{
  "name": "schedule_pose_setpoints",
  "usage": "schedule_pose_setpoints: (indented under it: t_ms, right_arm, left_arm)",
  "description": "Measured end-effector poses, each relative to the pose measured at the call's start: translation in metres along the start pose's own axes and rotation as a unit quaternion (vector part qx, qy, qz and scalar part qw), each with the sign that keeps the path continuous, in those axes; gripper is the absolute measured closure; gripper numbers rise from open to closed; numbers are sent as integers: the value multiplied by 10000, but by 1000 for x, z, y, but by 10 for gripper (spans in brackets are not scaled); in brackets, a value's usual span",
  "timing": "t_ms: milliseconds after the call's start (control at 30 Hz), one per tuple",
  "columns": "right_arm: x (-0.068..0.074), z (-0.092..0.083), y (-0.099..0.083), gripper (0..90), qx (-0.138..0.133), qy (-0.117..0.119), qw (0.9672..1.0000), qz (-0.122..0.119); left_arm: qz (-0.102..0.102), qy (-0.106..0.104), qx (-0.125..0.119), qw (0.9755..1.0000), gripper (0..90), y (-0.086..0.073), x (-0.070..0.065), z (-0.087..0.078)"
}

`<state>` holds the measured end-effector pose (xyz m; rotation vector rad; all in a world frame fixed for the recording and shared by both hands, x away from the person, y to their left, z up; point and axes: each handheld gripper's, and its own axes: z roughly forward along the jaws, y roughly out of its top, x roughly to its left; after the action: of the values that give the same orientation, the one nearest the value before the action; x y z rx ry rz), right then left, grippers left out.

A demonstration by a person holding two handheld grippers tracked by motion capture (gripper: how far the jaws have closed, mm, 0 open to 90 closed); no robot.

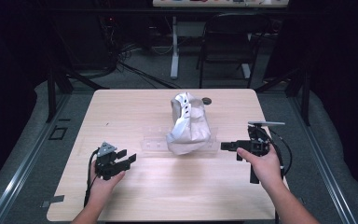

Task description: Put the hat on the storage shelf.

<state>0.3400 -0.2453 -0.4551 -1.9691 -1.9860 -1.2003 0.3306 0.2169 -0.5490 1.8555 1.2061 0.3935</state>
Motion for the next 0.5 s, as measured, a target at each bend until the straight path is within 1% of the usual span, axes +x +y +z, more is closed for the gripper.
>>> schedule_pose_setpoints:
  t_ms: [67,100,133,200,367,400,433,500]
  right_arm:
    - [-5,4,-7,548,-9,-22,10000,-10]
    - [-7,5,-11,548,22,-28,10000,-16]
    - [-9,7,-15,548,-4,-34,10000,-18]
    - [-13,10,-22,546,-19,-78,9999,-117]
    - [-20,19,-40,542,-175,-135,9994,-270]
    - [-22,20,-43,542,-230,-139,9993,-273]
    - [-24,21,-47,542,-264,-142,9991,-290]
    - [-28,23,-53,539,-344,-179,9988,-315]
  left_arm:
    - [-8,-14,3,10000,497,0,1,-1]
    - [-36,-8,-13,10000,497,0,1,-1]
    - [-56,19,-50,10000,497,0,2,0]
    - [-65,7,-27,10000,497,0,3,0]
    - [-59,-2,6,10000,497,-1,2,1]
    - [-43,-12,55,10000,497,-1,2,1]
    - [-56,-4,18,10000,497,-2,1,1]
    - [-39,-36,41,10000,497,-3,-1,2]
